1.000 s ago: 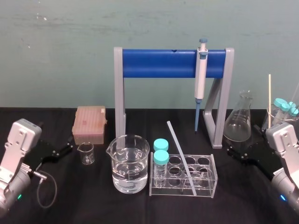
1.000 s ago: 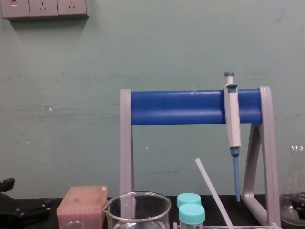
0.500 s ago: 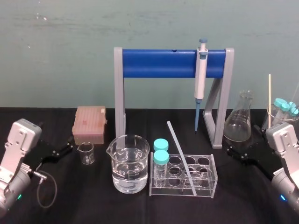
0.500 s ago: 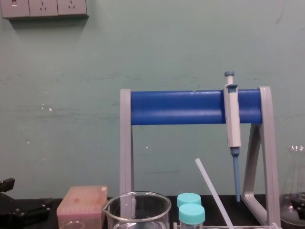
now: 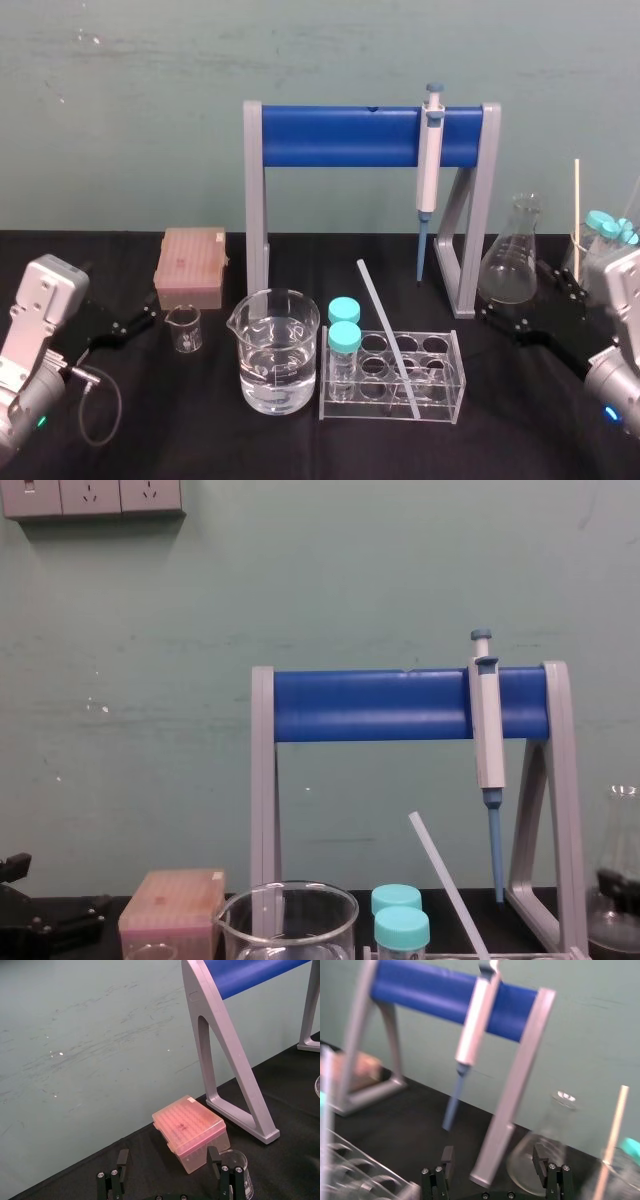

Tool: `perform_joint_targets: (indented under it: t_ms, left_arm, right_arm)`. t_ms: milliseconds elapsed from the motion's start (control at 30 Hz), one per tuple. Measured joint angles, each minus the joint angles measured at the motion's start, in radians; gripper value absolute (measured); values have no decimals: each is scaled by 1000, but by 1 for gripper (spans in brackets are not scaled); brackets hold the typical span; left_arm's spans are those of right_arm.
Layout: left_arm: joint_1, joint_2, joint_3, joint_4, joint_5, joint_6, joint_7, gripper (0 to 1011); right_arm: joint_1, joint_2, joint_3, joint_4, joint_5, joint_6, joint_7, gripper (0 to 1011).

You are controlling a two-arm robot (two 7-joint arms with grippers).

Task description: Pick up the stirring rod with one hand, then place it down.

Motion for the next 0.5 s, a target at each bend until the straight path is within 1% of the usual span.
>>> perform_joint_targets:
  t_ms: [67, 100, 200, 233, 300, 333, 400, 433, 500]
  left_arm:
    - [0, 0, 0, 0, 0, 0, 0, 1000]
    - [0, 0, 0, 0, 0, 0, 0, 1000]
    - [0, 0, 0, 0, 0, 0, 0, 1000]
    - [0, 0, 0, 0, 0, 0, 0, 1000]
    - [0, 0, 0, 0, 0, 0, 0, 1000]
    - [0, 0, 0, 0, 0, 0, 0, 1000]
    - [0, 0, 0, 0, 0, 0, 0, 1000]
    - [0, 0, 0, 0, 0, 0, 0, 1000]
    - [0, 0, 0, 0, 0, 0, 0, 1000]
  right_arm:
    - [-2, 4, 11, -23, 44, 14, 48, 1003]
    - [-3, 8, 20, -44, 85, 34, 92, 1003]
    - [-2, 11, 32, -77, 147, 74, 160, 1003]
    - [0, 11, 37, -95, 181, 99, 197, 1003]
    - [2, 10, 40, -108, 210, 123, 230, 1003]
    - [6, 8, 40, -120, 230, 141, 261, 1003]
    - [11, 5, 38, -127, 246, 158, 289, 1003]
    - [16, 2, 33, -132, 256, 174, 315, 1003]
    - [26, -2, 22, -134, 259, 194, 344, 1003]
